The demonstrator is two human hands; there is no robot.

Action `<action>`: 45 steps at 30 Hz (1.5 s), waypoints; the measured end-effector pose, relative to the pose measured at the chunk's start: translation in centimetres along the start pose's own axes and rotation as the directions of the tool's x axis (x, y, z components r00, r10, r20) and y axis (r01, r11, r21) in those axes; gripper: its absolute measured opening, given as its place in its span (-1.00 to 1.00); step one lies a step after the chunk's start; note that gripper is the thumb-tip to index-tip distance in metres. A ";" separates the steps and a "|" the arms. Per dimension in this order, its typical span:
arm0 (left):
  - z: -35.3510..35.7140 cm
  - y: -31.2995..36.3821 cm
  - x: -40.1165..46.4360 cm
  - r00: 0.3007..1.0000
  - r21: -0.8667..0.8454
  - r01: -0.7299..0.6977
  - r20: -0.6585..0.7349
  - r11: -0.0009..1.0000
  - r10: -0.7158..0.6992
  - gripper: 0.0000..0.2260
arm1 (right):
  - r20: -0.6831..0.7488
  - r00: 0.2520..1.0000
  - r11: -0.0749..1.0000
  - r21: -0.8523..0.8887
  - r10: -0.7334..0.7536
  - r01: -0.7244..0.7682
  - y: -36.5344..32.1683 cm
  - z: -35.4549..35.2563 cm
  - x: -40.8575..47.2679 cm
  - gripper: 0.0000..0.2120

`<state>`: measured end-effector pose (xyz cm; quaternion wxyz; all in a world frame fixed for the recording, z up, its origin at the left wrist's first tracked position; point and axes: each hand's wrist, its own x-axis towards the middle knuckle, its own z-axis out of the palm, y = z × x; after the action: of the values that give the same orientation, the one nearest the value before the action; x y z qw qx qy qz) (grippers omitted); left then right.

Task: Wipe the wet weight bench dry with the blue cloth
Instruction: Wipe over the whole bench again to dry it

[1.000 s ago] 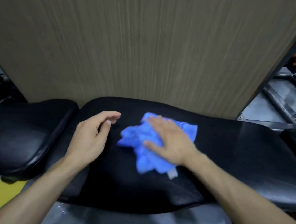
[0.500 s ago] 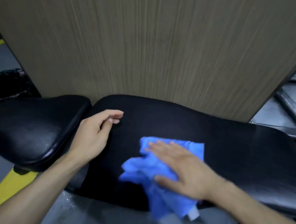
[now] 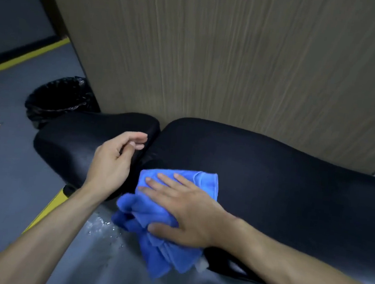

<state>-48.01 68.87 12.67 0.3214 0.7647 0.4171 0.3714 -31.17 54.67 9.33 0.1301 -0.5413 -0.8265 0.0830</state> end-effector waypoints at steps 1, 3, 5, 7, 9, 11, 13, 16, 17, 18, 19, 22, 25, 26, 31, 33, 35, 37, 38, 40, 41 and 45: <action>-0.3 -0.1 0.1 1.000 -0.006 0.000 -0.005 1.000 0.000 -0.70 | 0.028 0.996 0.996 0.031 -0.081 0.080 0.4 -0.2 -0.2 -0.30; -0.7 -0.3 0.2 1.000 -0.013 -0.002 -0.016 1.000 0.002 -0.71 | 0.036 0.995 0.995 0.049 -0.088 0.086 3.5 -1.3 0.4 -0.29; -1.4 -0.8 0.3 1.000 -0.027 0.009 -0.021 1.000 -0.010 -0.72 | -0.063 0.989 0.991 0.035 0.132 -0.130 7.8 -2.6 2.2 -0.20; -2.0 -1.1 -0.1 0.999 -0.041 0.022 -0.035 0.999 -0.023 -0.72 | -0.092 0.900 0.903 -0.008 0.426 -0.429 11.5 -3.8 4.4 -0.15; -2.7 -1.4 -0.4 0.998 -0.038 0.023 -0.057 0.999 -0.025 -0.72 | -0.062 0.835 0.833 -0.054 0.547 -0.550 12.1 -3.7 6.6 -0.21; -3.3 -1.7 0.0 0.996 -0.052 0.029 -0.083 0.998 -0.033 -0.71 | -0.043 0.875 0.872 -0.072 0.482 -0.484 10.0 -2.9 7.6 -0.17; -3.6 -1.5 0.5 0.994 -0.070 0.034 -0.102 0.997 -0.041 -0.71 | -0.049 0.959 0.960 0.014 0.280 -0.280 5.4 -1.5 7.3 -0.11; -3.5 -0.5 1.1 0.995 -0.087 0.024 -0.099 0.996 -0.032 -0.71 | 0.011 0.996 0.994 0.057 -0.094 0.093 -1.1 0.7 5.0 -0.29; -3.4 -0.1 1.2 0.996 -0.091 0.013 -0.091 0.996 -0.021 -0.71 | 0.051 0.987 0.987 0.062 -0.151 0.147 -1.4 0.6 4.5 -0.31; -3.4 0.4 1.0 0.996 -0.092 0.001 -0.085 0.996 -0.008 -0.71 | 0.057 0.984 0.983 0.083 -0.168 0.163 -0.6 0.1 4.2 -0.33; -3.4 0.8 0.7 0.997 -0.091 -0.013 -0.077 0.996 0.006 -0.71 | 0.042 0.993 0.989 0.099 -0.114 0.109 0.9 -0.4 4.0 -0.32; -3.6 1.7 -0.9 0.999 -0.096 -0.026 -0.040 0.995 0.022 -0.72 | -0.088 0.957 0.961 0.058 0.276 -0.271 7.0 -2.9 2.2 -0.14; -3.0 2.6 -2.6 0.999 -0.051 -0.025 0.044 0.998 0.027 -0.72 | -0.148 0.844 0.855 0.027 0.516 -0.518 8.5 -3.8 -2.6 -0.09; -2.4 2.9 -3.0 0.996 -0.041 -0.028 0.082 0.999 0.031 -0.72 | -0.155 0.837 0.849 0.024 0.525 -0.528 7.3 -3.5 -4.6 -0.10; 3.3 6.4 -3.9 0.939 -0.022 -0.126 0.319 0.992 0.126 -0.77 | -0.182 0.872 0.887 0.003 0.455 -0.462 1.1 -2.4 -15.1 -0.24; 6.2 8.5 -4.6 0.886 -0.028 -0.182 0.429 0.983 0.176 -0.78 | -0.249 0.812 0.840 0.015 0.528 -0.542 1.9 -2.7 -19.8 -0.26; 8.7 10.3 -5.3 0.821 -0.010 -0.248 0.529 0.969 0.216 -0.76 | -0.369 0.679 0.733 0.012 0.635 -0.680 3.7 -3.1 -24.6 -0.23; 11.1 12.2 -6.1 0.749 0.003 -0.325 0.611 0.946 0.256 -0.75 | -0.486 0.440 0.538 0.075 0.755 -0.840 5.0 -3.8 -29.5 -0.22; 12.4 13.1 -6.5 0.711 -0.001 -0.365 0.646 0.931 0.279 -0.74 | -0.525 0.304 0.433 0.140 0.795 -0.891 5.2 -4.1 -31.7 -0.22; 14.9 14.8 -7.5 0.634 -0.024 -0.444 0.698 0.896 0.333 -0.73 | -0.577 0.083 0.288 0.273 0.813 -0.918 4.6 -3.8 -34.4 -0.21; 16.2 15.5 -7.9 0.593 -0.040 -0.481 0.721 0.876 0.359 -0.72 | -0.598 0.011 0.264 0.337 0.802 -0.904 3.8 -3.0 -34.8 -0.22; 22.1 17.5 -9.1 0.439 -0.106 -0.586 0.792 0.803 0.424 -0.69 | -0.628 -0.167 0.351 0.613 0.761 -0.707 -0.1 1.4 -32.8 -0.28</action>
<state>-25.97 49.10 12.56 0.2709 0.9618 0.0165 0.0367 -19.19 24.58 3.89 0.4720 -0.8583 -0.1566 -0.1267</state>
